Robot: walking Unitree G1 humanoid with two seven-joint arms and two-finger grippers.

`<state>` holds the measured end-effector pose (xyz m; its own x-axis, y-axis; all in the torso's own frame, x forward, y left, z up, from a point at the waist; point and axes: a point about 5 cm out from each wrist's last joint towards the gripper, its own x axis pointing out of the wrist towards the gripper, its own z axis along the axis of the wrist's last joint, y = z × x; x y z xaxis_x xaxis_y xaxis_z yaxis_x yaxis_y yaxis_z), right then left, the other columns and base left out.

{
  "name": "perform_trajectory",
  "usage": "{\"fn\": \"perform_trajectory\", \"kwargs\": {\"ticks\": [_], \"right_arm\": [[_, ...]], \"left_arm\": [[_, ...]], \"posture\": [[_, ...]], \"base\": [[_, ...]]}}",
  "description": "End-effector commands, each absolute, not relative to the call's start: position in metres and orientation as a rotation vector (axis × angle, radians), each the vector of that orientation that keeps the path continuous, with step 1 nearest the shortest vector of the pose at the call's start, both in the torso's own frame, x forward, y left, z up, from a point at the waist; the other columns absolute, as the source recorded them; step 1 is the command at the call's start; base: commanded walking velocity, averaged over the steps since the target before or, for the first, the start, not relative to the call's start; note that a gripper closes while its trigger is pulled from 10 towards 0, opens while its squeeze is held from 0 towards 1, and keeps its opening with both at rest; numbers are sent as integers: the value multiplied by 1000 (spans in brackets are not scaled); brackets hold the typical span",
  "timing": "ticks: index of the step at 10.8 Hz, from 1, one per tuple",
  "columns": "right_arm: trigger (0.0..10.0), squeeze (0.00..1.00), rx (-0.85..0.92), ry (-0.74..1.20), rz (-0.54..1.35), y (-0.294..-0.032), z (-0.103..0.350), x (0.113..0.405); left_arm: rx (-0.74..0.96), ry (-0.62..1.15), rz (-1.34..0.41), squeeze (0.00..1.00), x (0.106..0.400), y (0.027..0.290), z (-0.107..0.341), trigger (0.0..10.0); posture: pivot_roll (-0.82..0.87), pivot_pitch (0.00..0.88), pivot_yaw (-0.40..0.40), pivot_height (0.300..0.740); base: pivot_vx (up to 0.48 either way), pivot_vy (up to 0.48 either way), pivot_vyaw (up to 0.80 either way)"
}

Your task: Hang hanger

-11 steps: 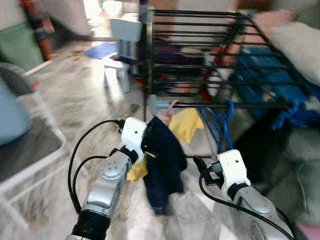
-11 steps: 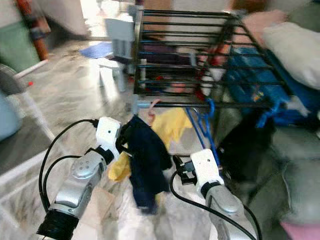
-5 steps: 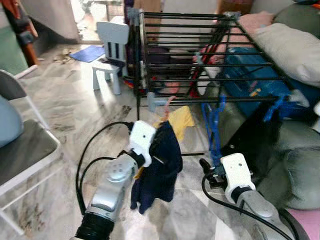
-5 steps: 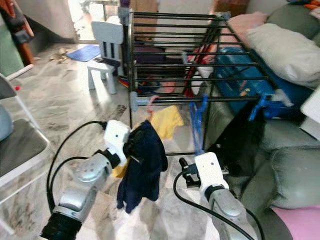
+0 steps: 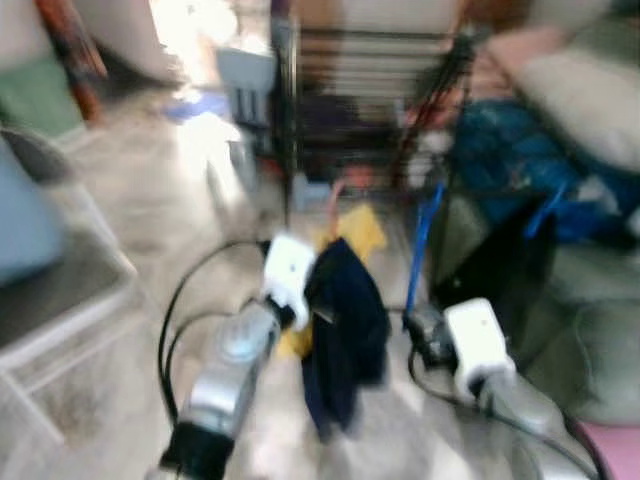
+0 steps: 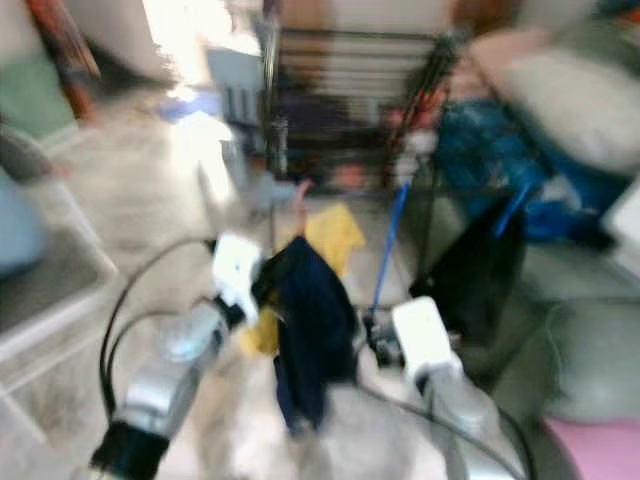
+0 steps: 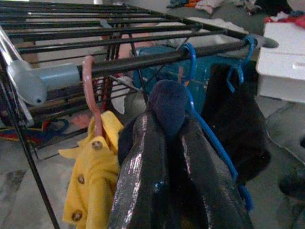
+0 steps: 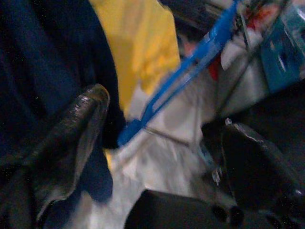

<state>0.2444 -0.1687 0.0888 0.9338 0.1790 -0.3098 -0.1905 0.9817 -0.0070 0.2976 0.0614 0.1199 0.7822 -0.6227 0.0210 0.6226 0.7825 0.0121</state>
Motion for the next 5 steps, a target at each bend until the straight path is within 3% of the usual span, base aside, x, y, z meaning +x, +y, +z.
{"fn": "perform_trajectory", "kwargs": {"ticks": [1, 5], "right_arm": [[10000, 0, -22, 332, 192, -169, 86, 246], [10000, 0, -17, 361, 177, -166, 78, 241]], "left_arm": [[18, -55, -685, 0, 300, 55, 129, 10000], [19, -33, -685, 0, 295, 54, 127, 10000]], "posture": [[-14, 0, -32, 740], [-9, 0, -35, 740]], "base": [[0, 0, 0], [0, 0, 0]]}}
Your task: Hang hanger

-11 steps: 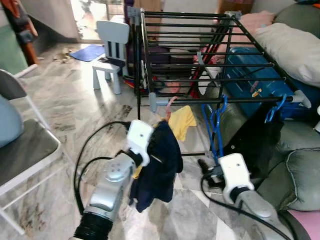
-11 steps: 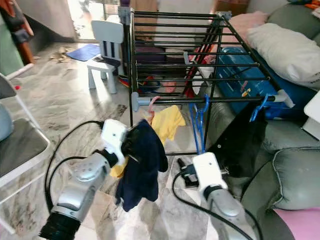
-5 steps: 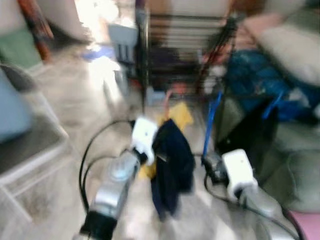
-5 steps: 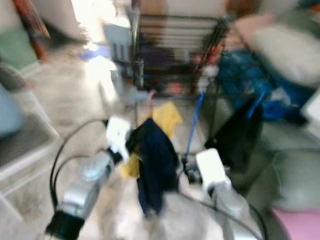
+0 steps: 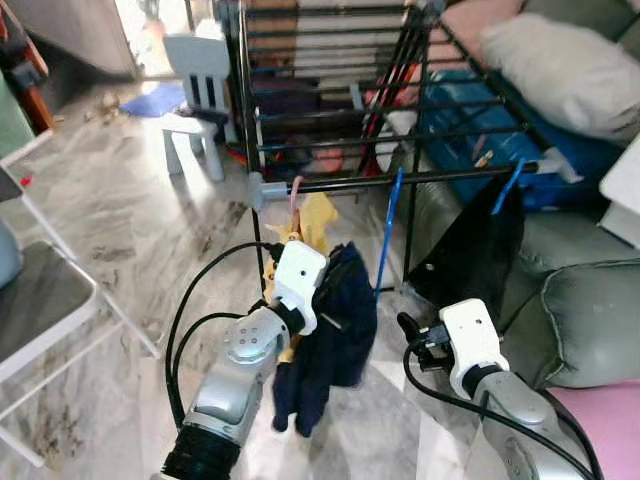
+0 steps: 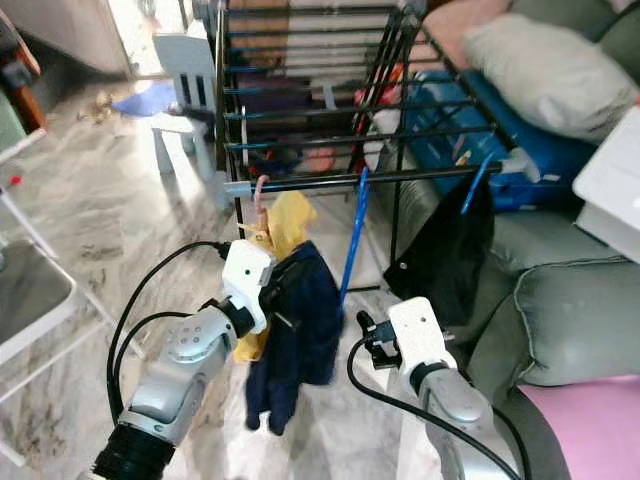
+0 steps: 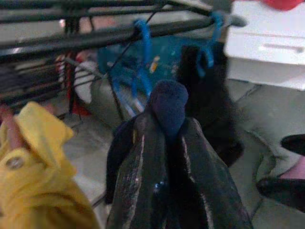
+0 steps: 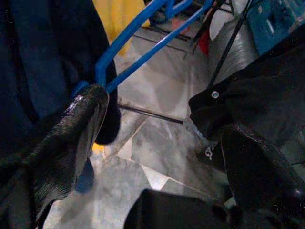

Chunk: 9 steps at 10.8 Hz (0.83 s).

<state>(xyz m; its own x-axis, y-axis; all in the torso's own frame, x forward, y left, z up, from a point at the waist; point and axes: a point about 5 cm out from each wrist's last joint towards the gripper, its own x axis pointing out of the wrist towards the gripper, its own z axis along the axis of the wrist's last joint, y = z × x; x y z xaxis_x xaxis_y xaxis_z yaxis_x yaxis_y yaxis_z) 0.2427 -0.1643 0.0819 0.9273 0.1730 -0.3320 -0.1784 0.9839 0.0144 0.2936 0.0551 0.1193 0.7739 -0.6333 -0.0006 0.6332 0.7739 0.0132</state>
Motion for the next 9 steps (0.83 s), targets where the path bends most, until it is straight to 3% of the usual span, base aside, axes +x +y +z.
{"fn": "perform_trajectory", "kwargs": {"ticks": [1, 2, 9], "right_arm": [[10000, 0, -18, 368, 160, -167, 77, 241], [10000, 0, -14, 368, 158, -168, 77, 242], [10000, 0, -10, 371, 160, -168, 76, 244]], "left_arm": [[17, -24, -676, 0, 296, 56, 126, 10000], [14, -13, -673, 0, 297, 56, 126, 10000], [10, 32, -674, 0, 298, 54, 125, 10000]], "posture": [[-7, 0, -36, 740], [-6, 0, -37, 740], [-3, 0, -44, 740]], "base": [[0, 0, 0], [0, 0, 0], [-311, 0, 0]]}}
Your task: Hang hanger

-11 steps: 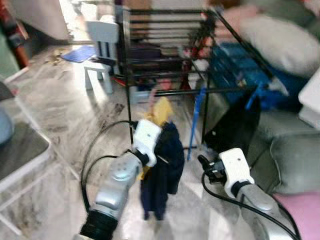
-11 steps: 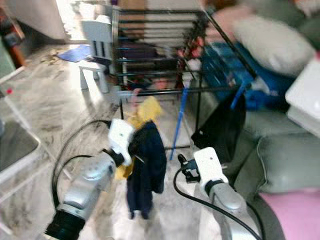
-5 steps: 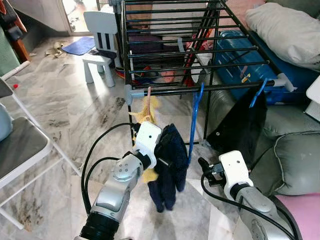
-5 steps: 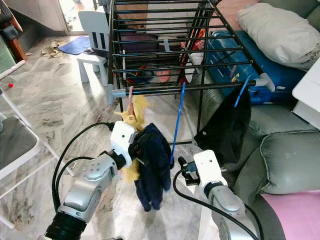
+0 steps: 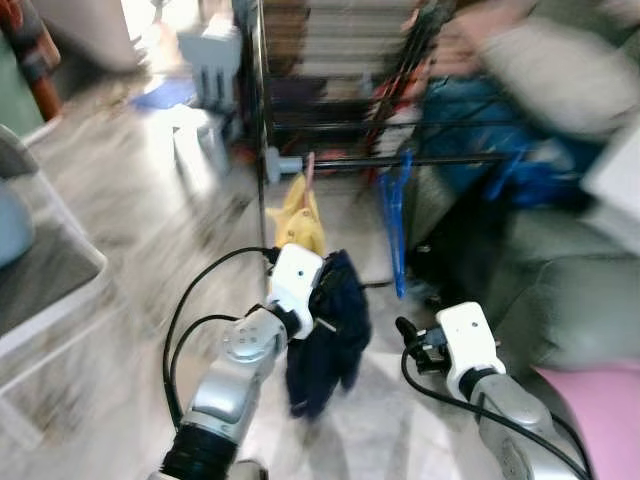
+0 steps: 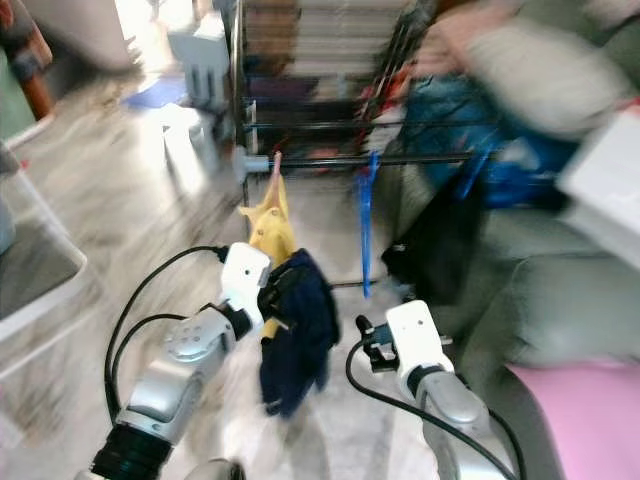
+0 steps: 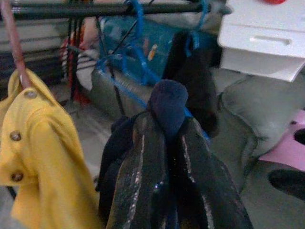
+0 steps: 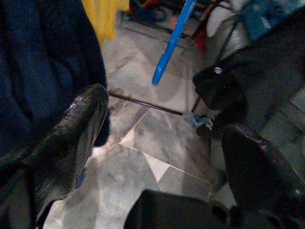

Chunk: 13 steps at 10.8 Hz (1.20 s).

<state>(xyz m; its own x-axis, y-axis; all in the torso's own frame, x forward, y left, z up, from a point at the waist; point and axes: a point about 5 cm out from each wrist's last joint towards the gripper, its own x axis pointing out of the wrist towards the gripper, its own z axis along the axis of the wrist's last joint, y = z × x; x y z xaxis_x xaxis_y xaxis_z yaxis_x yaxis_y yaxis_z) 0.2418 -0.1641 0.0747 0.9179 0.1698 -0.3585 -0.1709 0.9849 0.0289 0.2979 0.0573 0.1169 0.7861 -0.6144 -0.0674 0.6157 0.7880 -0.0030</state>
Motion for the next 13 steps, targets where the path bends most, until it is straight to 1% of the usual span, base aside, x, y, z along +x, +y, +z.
{"fn": "perform_trajectory", "kwargs": {"ticks": [1, 3, 5, 6, 8, 9, 13], "right_arm": [[10000, 0, -12, 372, 160, -169, 76, 244], [10000, 0, -12, 371, 159, -170, 76, 244], [10000, 0, -12, 367, 158, -169, 77, 244], [10000, 0, -13, 347, 152, -167, 82, 243], [10000, 0, -11, 270, 73, -172, 95, 241], [10000, 0, -10, 265, 65, -173, 96, 241], [10000, 0, -11, 268, 55, -172, 96, 240]], "left_arm": [[10, 31, -672, 0, 298, 53, 125, 10000], [10, 29, -669, 0, 299, 53, 125, 10000], [2, 17, -670, 0, 299, 53, 127, 10000], [-7, 3, -648, 0, 302, 58, 127, 10000], [-50, 28, -602, 0, 310, 63, 128, 10000], [-54, 25, -602, 0, 311, 63, 129, 10000], [-69, 20, -619, 0, 313, 56, 130, 10000]], "posture": [[-3, 0, -45, 740], [-5, 0, -45, 740], [-7, 0, -45, 740], [-8, 0, -43, 740], [-13, 0, -39, 740], [-17, 0, -36, 740], [-21, 0, -34, 740]], "base": [[-285, 0, 0], [-292, 0, 0], [0, 0, 0], [0, 0, 0], [0, 0, 0], [0, 0, 0], [0, 480, 0]]}}
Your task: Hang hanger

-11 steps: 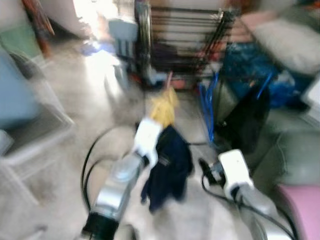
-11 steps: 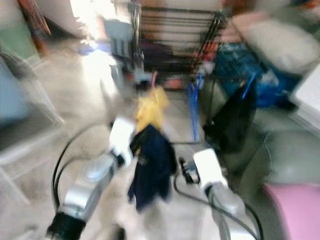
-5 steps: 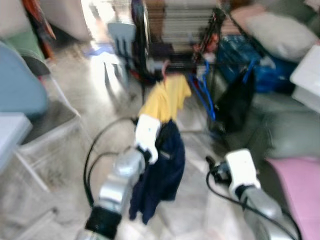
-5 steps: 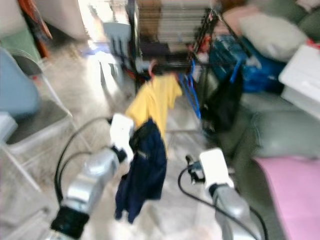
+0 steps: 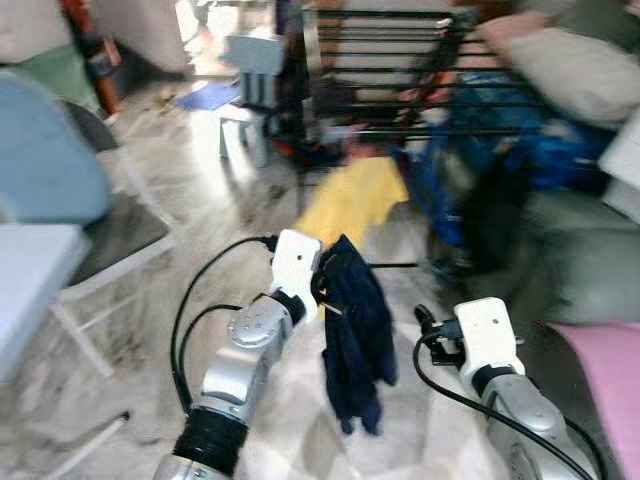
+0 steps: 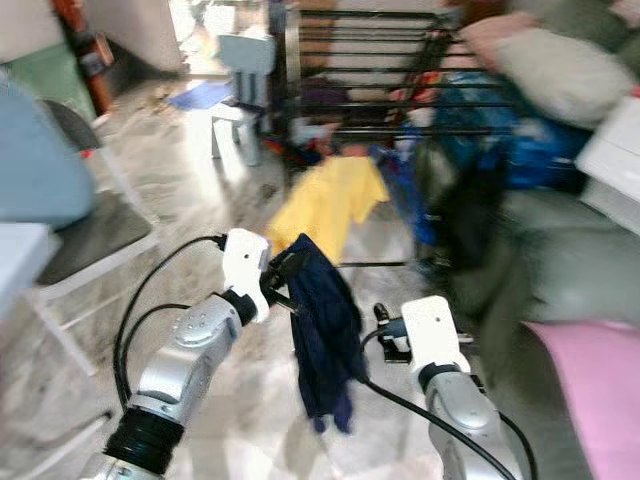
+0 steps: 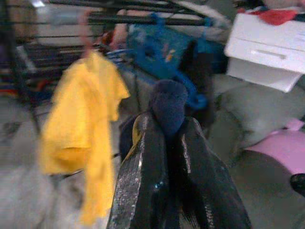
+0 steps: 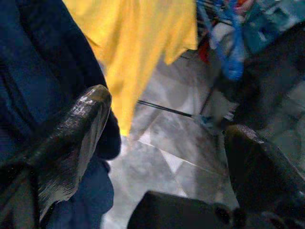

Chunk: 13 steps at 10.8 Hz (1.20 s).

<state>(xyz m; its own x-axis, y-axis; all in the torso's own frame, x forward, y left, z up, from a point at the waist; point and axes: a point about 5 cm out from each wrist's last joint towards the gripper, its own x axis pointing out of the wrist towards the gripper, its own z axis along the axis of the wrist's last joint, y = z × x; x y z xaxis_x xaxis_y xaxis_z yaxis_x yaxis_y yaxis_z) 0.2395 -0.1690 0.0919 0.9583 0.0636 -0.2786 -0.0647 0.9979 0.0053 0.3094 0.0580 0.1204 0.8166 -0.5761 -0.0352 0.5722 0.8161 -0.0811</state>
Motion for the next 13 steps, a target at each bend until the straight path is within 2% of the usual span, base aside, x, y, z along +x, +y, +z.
{"fn": "perform_trajectory", "kwargs": {"ticks": [1, 4, 7, 9, 13], "right_arm": [[10000, 0, -12, 269, 59, -171, 95, 239], [10000, 0, -21, 270, 63, -170, 95, 239], [10000, 0, -29, 268, 28, -173, 95, 235], [10000, 0, -31, 271, 12, -176, 94, 230], [10000, 0, -34, 269, -12, -178, 94, 225]], "left_arm": [[-68, 19, -621, 0, 312, 56, 129, 10000], [-69, 20, -628, 0, 311, 55, 128, 10000], [-60, -37, -687, 0, 305, 56, 131, 10000], [-43, -46, -646, 0, 307, 64, 128, 10000], [-40, -30, -612, 0, 311, 70, 125, 10000]], "posture": [[-20, 0, -35, 740], [-22, 0, -35, 740], [-25, 0, -35, 740], [-24, 0, -37, 740], [-24, 0, -35, 740]], "base": [[0, 480, 0], [0, 480, 0], [0, 0, 0], [0, 0, 0], [375, 0, 0]]}}
